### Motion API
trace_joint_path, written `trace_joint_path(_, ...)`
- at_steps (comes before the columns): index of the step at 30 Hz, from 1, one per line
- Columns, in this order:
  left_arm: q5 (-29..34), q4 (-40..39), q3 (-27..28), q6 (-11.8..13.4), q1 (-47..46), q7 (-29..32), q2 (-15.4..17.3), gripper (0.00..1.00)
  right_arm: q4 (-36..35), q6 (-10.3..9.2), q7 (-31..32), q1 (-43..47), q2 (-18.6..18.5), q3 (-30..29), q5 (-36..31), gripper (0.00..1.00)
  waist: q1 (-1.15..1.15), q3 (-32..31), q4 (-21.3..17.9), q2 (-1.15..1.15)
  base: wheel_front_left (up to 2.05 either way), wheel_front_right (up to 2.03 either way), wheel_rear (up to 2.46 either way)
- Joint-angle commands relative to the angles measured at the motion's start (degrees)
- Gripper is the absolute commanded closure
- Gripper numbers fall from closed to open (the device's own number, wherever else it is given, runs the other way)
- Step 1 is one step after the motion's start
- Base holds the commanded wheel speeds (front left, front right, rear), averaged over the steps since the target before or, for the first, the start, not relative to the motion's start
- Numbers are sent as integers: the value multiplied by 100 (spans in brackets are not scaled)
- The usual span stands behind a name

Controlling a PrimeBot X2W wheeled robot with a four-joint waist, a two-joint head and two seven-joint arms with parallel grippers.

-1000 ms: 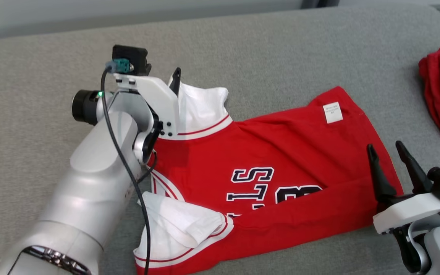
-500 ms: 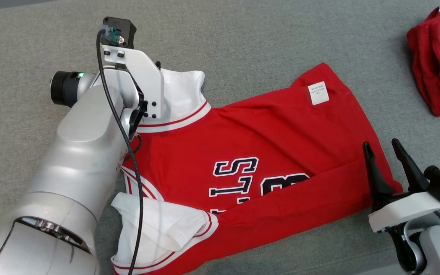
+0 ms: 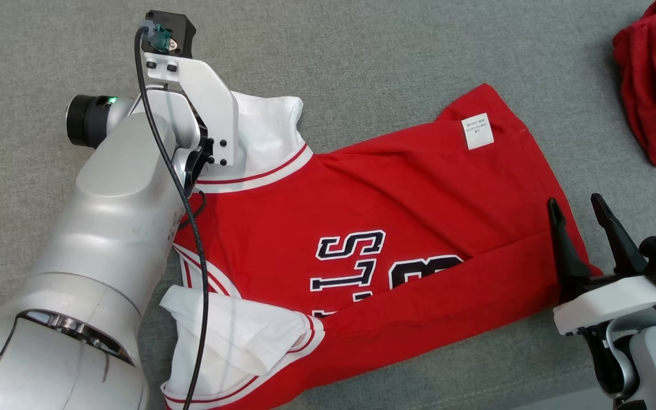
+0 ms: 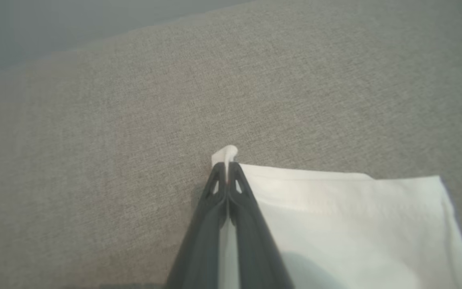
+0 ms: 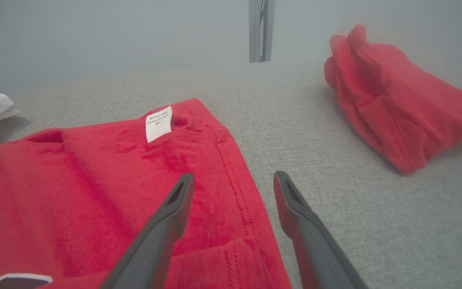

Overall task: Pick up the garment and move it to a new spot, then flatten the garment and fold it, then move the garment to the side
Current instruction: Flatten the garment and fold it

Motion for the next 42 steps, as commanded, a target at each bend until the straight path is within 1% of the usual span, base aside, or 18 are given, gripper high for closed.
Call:
trace_joint_path(1,-81,-58,72,-49,-279,17,155,100,-123,-1,-76,-78,-54,116,-57,0,0,14,-14,0,0,0,0)
trace_joint_path(6,-205,-41,136,-109,-322,-83,152,100,-154,-1,-76,-132,-65,87,5,0,0,37,7,0,0,0,0)
trace_joint_path(10,-336,-101,267,-160,-446,-468,152,100,-164,-1,-76,-346,-168,102,123,0,0,70,90,0,0,0,0)
trace_joint_path(12,-556,-115,474,-271,-470,-612,155,100,-61,-1,-76,-540,-224,154,242,0,0,79,136,0,0,0,0)
trace_joint_path(16,-920,-120,792,-475,-556,-718,157,100,402,-1,251,-1111,-396,446,781,0,0,137,246,0,0,0,0)
trace_joint_path(19,-939,-100,810,-511,-650,-821,181,100,710,-1,472,-1565,-581,623,1055,0,0,203,361,0,0,0,0)
trace_joint_path(20,-914,-87,789,-510,-710,-902,199,100,950,-1,674,-1821,-644,718,1276,0,0,249,434,0,0,0,0)
trace_joint_path(24,-874,-63,742,-516,-799,-1045,201,100,1488,-1,1092,-2192,-786,948,1497,0,0,314,582,0,0,0,0)
trace_joint_path(25,-879,-56,734,-530,-810,-1051,198,100,1597,-1,1159,-2255,-803,995,1539,12,0,324,614,0,0,0,0)
trace_joint_path(27,-898,-44,723,-555,-827,-1048,190,100,1797,-1,1229,-2348,-824,1067,1589,16,0,336,662,0,0,0,0)
trace_joint_path(29,-909,-32,706,-574,-843,-1041,184,100,1916,-1,1230,-2404,-811,1144,1645,26,0,344,688,0,0,0,0)
trace_joint_path(30,-918,-28,701,-584,-851,-1041,181,100,1975,-1,1239,-2417,-805,1187,1675,35,0,345,700,0,0,0,0)
trace_joint_path(31,-926,-24,696,-592,-859,-1042,178,100,2018,-1,1242,-2429,-800,1240,1706,51,0,348,708,0,0,0,0)
trace_joint_path(32,-940,-21,698,-599,-868,-1052,176,100,2064,-1,1241,-2440,-804,1289,1725,58,0,351,714,0,0,0,0)
trace_joint_path(34,-948,-13,683,-609,-884,-1067,172,100,2128,-1,1202,-2471,-827,1393,1728,91,0,354,722,0,0,0,0)
trace_joint_path(35,-952,-10,676,-615,-891,-1074,171,100,2156,-1,1168,-2487,-832,1418,1741,100,0,354,724,0,0,0,0)
trace_joint_path(38,-973,-10,663,-644,-905,-1128,167,100,2231,-1,1047,-2543,-893,1479,1683,100,0,345,725,0,0,0,0)
trace_joint_path(42,-1002,-47,647,-708,-933,-1244,162,100,2248,-1,777,-2677,-996,1371,1688,100,0,326,732,0,0,0,0)
